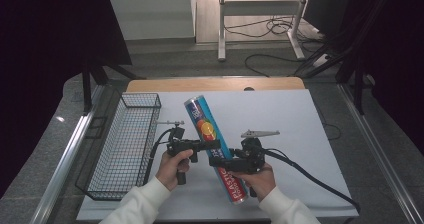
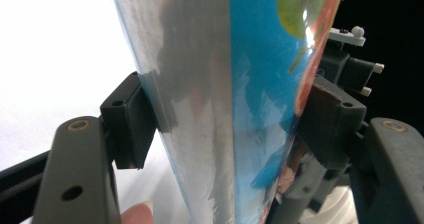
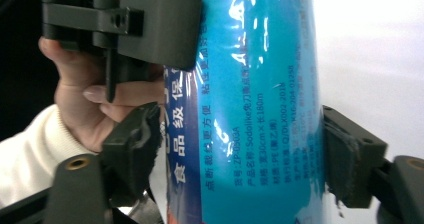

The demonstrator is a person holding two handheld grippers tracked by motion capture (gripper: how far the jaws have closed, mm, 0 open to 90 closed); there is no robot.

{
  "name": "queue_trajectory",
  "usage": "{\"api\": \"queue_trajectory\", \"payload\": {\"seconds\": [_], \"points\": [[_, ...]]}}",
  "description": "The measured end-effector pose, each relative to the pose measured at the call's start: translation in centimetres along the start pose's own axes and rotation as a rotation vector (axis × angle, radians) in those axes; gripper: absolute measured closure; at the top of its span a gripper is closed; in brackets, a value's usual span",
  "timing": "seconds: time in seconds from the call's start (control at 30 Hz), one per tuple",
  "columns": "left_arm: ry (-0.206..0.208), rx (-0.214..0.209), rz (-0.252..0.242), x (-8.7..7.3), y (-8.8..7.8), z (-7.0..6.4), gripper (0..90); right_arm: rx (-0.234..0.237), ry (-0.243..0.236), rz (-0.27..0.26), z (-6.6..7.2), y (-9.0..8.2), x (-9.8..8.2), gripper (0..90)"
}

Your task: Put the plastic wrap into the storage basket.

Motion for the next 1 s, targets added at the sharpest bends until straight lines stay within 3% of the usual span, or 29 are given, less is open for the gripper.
{"api": "queue_trajectory", "payload": {"seconds": [0.13,0.27,0.43,0.6,0.73,1.0], "points": [[0.023,0.036,0.003,0.2,-0.8,0.1,31.6,-0.032,-0.042,-0.038,0.3,-1.4,0.8,13.9],[0.032,0.063,-0.001,0.6,-2.0,0.2,31.7,-0.066,-0.098,-0.068,0.4,-3.9,1.5,11.6],[0.053,0.108,-0.013,1.2,-3.5,0.2,31.7,-0.122,-0.109,-0.088,-1.2,-6.9,1.4,11.3],[0.071,0.149,0.004,1.8,-5.0,-0.3,31.8,-0.163,-0.058,-0.092,-3.4,-9.2,0.8,11.9],[0.090,0.204,0.019,2.5,-6.4,-0.6,31.8,-0.179,-0.039,-0.074,-4.5,-9.8,0.2,12.3],[0.120,0.268,0.041,3.7,-9.3,-1.7,31.9,-0.186,-0.028,-0.064,-5.0,-10.1,0.0,13.4]]}}
Point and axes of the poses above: each handheld gripper's, and its own axes: y roughly forward along the jaws, x roughly out of its top, z roughly to its left, the point moved 7 cm from there along y, roughly forward along the jaws, and after that the axes turned 4 degrees about y, right-handed, at the moved point
